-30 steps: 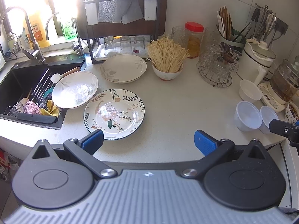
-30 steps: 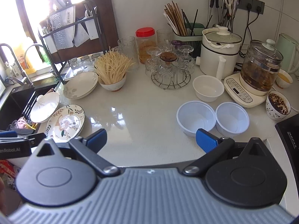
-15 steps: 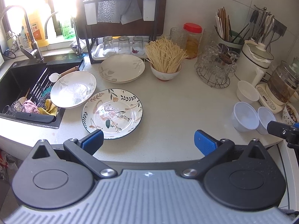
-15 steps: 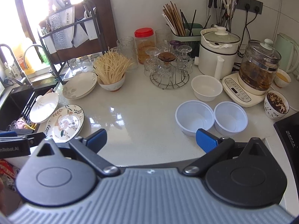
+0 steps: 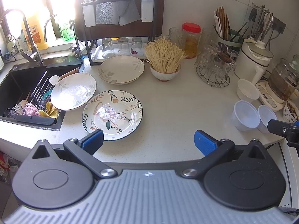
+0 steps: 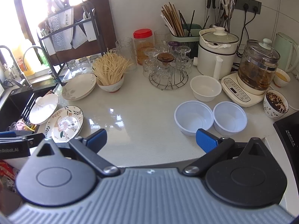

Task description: Organize plates and bowls

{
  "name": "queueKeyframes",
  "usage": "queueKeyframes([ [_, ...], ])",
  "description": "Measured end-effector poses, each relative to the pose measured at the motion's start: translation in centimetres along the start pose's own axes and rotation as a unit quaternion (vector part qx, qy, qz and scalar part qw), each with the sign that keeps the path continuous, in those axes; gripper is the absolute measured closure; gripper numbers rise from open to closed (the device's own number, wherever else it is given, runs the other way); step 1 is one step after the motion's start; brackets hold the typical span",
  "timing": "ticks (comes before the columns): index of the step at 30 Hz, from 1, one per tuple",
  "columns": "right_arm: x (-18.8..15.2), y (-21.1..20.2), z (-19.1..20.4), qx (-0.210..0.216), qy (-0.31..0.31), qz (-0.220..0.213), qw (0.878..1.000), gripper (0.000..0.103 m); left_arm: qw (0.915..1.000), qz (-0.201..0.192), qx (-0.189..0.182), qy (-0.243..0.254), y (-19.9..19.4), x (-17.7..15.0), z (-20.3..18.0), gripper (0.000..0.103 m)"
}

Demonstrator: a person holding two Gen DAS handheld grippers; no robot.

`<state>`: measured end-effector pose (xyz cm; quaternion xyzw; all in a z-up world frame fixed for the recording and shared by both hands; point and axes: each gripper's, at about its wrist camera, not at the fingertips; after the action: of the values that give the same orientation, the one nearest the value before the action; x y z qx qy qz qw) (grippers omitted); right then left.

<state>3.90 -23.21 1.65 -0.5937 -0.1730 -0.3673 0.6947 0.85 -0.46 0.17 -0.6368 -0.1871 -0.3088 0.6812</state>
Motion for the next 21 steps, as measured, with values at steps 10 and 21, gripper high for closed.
queueKeyframes([
  [10, 0.06, 0.14, -0.03, -0.001, 0.001, 0.000, 1.000, 0.000, 1.0000, 0.004, -0.002, 0.001, 0.38, 0.15, 0.14, 0.000],
  [21, 0.32, 0.59, 0.03, -0.004, 0.004, 0.004, 1.000, 0.000, 0.9999, 0.007, -0.005, 0.006, 0.82, 0.51, 0.19, 0.000],
])
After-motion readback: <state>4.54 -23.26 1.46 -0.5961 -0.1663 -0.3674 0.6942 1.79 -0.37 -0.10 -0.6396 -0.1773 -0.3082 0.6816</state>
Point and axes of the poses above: each gripper's, at about its wrist camera, not at the fingertips, and y roughly the way its jaws point, z to its left, x to its top, and after that the axes turned 13 degrees about y, right-handed
